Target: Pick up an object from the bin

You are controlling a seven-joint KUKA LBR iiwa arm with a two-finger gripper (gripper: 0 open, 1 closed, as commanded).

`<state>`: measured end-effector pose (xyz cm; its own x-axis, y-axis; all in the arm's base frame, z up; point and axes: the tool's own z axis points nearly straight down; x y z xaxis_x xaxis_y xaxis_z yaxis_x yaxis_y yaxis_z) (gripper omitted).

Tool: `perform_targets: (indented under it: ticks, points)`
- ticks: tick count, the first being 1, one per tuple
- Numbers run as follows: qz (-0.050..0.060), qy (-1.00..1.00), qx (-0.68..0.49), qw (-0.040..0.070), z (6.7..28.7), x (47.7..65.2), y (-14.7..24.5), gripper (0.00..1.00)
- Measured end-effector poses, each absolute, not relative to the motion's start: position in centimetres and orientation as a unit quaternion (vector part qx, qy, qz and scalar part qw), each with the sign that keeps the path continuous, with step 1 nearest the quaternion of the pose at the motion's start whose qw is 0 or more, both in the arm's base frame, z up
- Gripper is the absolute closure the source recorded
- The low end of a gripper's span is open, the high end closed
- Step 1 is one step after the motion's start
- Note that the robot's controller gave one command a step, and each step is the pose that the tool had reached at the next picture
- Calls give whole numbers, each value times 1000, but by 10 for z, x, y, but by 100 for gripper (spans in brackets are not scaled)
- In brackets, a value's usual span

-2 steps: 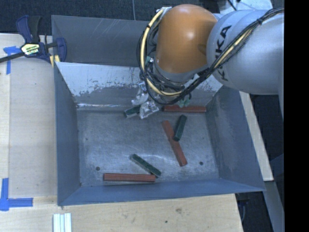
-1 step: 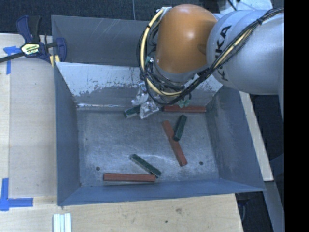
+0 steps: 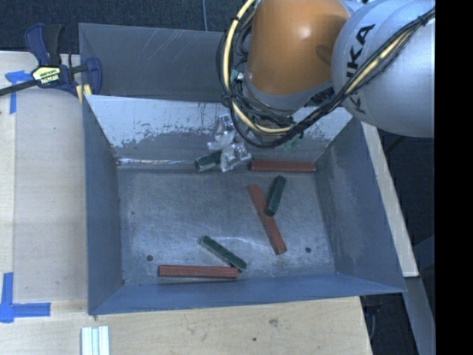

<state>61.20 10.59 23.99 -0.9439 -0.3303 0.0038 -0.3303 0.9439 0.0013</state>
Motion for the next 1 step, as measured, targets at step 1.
perform_targets:
  ticks: [1]
  points:
    - [0, -986, 164, -1, 255, 612, 105, 100]
